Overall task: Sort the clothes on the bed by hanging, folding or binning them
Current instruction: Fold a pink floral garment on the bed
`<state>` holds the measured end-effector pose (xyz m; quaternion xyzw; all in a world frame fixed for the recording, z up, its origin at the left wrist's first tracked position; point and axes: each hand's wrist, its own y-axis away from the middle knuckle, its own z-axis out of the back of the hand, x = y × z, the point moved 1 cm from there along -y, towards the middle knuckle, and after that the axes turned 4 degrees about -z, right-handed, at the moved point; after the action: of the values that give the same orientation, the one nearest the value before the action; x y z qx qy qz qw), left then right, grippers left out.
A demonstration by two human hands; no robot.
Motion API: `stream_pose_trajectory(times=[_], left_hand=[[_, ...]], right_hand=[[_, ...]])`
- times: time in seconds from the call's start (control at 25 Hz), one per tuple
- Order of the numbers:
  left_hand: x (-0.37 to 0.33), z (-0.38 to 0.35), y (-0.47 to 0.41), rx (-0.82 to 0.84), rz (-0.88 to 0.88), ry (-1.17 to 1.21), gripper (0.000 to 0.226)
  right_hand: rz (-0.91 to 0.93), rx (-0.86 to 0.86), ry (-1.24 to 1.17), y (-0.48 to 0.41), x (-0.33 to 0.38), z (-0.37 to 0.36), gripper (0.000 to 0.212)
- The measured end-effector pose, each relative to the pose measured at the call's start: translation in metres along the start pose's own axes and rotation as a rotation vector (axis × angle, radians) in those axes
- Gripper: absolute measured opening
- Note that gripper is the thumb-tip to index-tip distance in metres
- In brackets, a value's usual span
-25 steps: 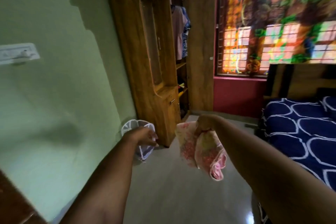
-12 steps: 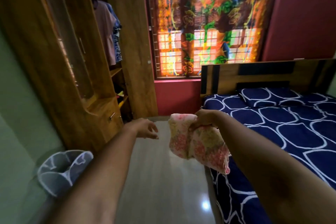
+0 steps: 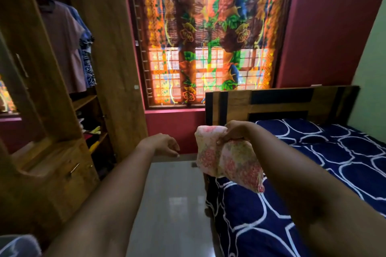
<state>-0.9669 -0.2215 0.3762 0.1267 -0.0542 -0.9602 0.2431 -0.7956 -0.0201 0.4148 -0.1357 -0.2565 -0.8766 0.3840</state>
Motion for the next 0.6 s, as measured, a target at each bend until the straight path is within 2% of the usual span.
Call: stream_pose_trajectory(times=[0.32,0.6], left_hand=[[0.043,0.006,-0.162,0.077,-0.001,0.080,0.029],[0.133,0.028,-0.333,0.164,-0.013,0.067,0.034]], right_hand=[[0.001,0.025,-0.022,-0.158,-0.020,0.028,0.064],[-0.046,0.025,0.063,-0.332,0.005,0.066,0.070]])
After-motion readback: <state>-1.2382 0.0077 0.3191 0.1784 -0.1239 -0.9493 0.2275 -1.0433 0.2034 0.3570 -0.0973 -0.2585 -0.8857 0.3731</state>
